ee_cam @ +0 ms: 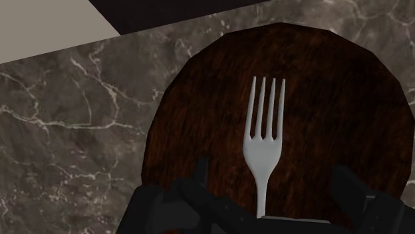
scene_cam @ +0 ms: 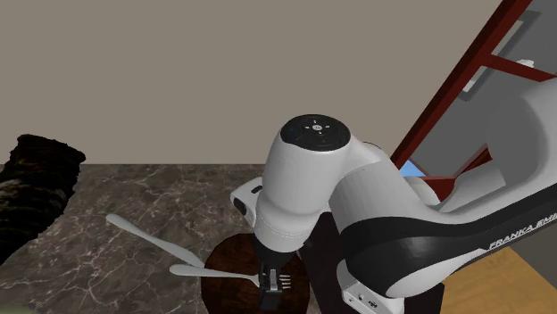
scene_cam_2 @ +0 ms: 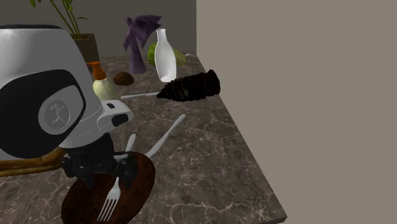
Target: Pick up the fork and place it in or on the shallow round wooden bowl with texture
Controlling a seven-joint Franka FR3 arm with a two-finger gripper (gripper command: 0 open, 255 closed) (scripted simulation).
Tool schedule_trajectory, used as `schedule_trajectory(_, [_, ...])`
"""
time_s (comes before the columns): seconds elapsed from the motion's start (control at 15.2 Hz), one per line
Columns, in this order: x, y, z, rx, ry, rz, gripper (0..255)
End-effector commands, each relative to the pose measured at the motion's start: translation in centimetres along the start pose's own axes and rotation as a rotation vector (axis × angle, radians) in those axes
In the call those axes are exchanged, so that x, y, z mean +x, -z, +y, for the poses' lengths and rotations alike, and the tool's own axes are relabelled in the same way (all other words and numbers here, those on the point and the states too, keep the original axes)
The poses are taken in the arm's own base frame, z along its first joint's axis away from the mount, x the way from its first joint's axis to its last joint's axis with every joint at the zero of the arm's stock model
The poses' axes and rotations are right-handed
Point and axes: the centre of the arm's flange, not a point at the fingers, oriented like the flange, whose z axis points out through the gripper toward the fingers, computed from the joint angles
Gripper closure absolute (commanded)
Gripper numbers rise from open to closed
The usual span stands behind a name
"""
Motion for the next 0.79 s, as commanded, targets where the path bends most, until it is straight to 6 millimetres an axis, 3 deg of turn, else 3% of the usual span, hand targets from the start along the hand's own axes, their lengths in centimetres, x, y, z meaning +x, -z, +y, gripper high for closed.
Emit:
schedule_trajectory(0.0, [0.0,1.3,0.0,0.0,0.0,0.0,0])
schedule_trajectory(0.2, [0.0,5.0,0.0,0.0,0.0,0.0,0])
schedule_trajectory(0.73, [0.0,5.0,0.0,0.0,0.0,0.0,0])
